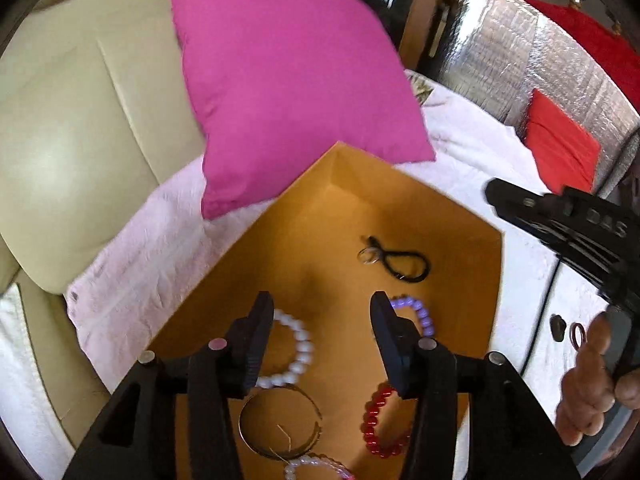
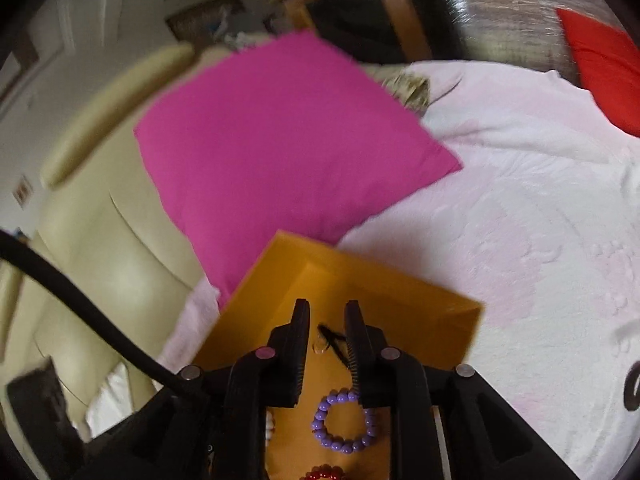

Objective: Organize jewelry
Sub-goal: 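Carry the white bracelet and black hair tie into the orange box and open both tools, then move both tools over the thick black and dark red hair ties, then grasp the thick black hair tie with the left tool while the right tool grasps the dark red hair tie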

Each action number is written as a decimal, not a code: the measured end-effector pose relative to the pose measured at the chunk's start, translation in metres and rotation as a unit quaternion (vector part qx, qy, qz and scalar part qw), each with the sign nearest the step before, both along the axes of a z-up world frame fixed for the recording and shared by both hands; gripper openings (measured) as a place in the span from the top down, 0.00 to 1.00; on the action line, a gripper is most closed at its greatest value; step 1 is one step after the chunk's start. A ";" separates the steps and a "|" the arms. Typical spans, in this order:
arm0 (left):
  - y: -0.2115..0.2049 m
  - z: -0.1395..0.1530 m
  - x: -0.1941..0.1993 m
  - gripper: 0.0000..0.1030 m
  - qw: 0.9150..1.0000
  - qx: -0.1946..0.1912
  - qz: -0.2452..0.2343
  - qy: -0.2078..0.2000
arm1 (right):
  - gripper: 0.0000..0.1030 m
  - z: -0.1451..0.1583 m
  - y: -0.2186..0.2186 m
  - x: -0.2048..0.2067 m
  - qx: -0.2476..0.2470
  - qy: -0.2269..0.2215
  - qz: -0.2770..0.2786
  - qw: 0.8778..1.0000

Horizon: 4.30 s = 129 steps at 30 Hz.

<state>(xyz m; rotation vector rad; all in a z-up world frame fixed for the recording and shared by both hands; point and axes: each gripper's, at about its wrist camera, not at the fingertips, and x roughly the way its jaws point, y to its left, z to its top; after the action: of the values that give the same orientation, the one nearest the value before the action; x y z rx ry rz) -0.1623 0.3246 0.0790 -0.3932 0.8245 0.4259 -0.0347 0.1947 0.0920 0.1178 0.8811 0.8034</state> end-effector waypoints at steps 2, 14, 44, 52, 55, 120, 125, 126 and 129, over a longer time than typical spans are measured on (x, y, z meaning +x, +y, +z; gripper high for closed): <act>-0.013 0.014 -0.002 0.45 1.000 0.019 -0.004 -0.010 | 0.80 0.012 -0.021 -0.003 0.014 -0.017 -0.010 1.000; -0.103 0.061 0.008 0.31 0.997 0.060 -0.050 -0.027 | 0.80 0.038 -0.197 -0.018 0.025 -0.033 -0.133 0.990; -0.278 0.042 0.105 0.20 0.977 0.142 -0.149 -0.052 | 0.59 -0.008 -0.390 -0.008 -0.066 -0.002 -0.285 0.956; -0.271 0.015 0.118 0.20 0.978 0.132 -0.158 -0.034 | 0.59 -0.020 -0.383 0.000 -0.065 0.015 -0.278 0.958; -0.269 0.004 0.124 0.20 0.978 0.136 -0.159 -0.024 | 0.59 -0.027 -0.380 0.002 -0.069 0.028 -0.278 0.958; -0.273 -0.053 0.152 0.20 0.963 0.075 -0.249 0.073 | 0.86 -0.074 -0.333 0.044 -0.092 0.060 -0.245 0.963; -0.275 -0.050 0.152 0.20 0.961 0.064 -0.262 0.061 | 0.91 -0.072 -0.339 0.042 -0.099 0.058 -0.257 0.960; -0.276 -0.049 0.151 0.20 0.960 0.062 -0.266 0.057 | 0.91 -0.070 -0.342 0.043 -0.097 0.060 -0.260 0.959; -0.279 -0.049 0.152 0.20 0.959 0.052 -0.275 0.051 | 0.91 -0.066 -0.352 0.041 -0.093 0.059 -0.268 0.957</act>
<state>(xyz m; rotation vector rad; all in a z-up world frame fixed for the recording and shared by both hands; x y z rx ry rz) -0.0102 0.0452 0.0296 -0.0328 0.9667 -0.0317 0.0061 -0.1577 0.0261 0.2292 0.9742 0.2050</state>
